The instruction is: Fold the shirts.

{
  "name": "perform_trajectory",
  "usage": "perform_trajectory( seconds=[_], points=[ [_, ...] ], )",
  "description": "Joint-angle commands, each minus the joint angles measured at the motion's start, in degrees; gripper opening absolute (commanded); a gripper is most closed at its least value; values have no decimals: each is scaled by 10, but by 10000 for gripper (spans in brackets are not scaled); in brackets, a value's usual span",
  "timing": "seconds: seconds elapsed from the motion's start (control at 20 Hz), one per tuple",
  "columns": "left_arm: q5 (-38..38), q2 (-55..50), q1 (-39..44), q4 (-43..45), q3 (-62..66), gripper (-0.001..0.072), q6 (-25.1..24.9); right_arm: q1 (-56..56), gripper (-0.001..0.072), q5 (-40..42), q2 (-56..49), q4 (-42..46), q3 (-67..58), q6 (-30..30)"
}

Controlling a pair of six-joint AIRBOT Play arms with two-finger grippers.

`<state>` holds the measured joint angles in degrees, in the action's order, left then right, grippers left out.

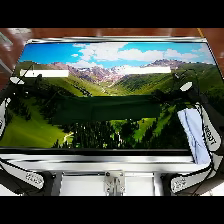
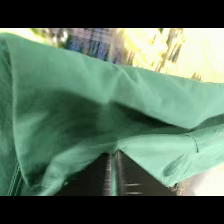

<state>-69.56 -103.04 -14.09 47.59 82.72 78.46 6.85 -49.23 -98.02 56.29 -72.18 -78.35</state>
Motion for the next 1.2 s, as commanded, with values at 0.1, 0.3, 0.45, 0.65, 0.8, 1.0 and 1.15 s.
perform_trajectory(
  seconds=[0.1,0.3,0.45,0.65,0.8,1.0,1.15],
  points=[
    [-35,-12,-2,-1,9,408,9,7,626,-41,12,16,-1,22],
    [-80,-12,-11,-2,31,407,9,48,626,-87,47,117,-1,-14],
    [-98,-12,-11,-16,35,407,9,80,651,-92,24,55,-1,-30],
    [-107,-12,-7,-23,35,406,9,85,677,-97,-36,-83,-1,31],
    [-106,-12,-4,-23,35,406,9,82,676,-98,-67,-151,-1,50],
    [-106,-12,-4,-40,35,406,9,82,423,-103,-82,-172,-1,56],
    [-106,-12,-4,-41,35,406,9,82,68,-110,-72,-174,-1,90]
  ],
)
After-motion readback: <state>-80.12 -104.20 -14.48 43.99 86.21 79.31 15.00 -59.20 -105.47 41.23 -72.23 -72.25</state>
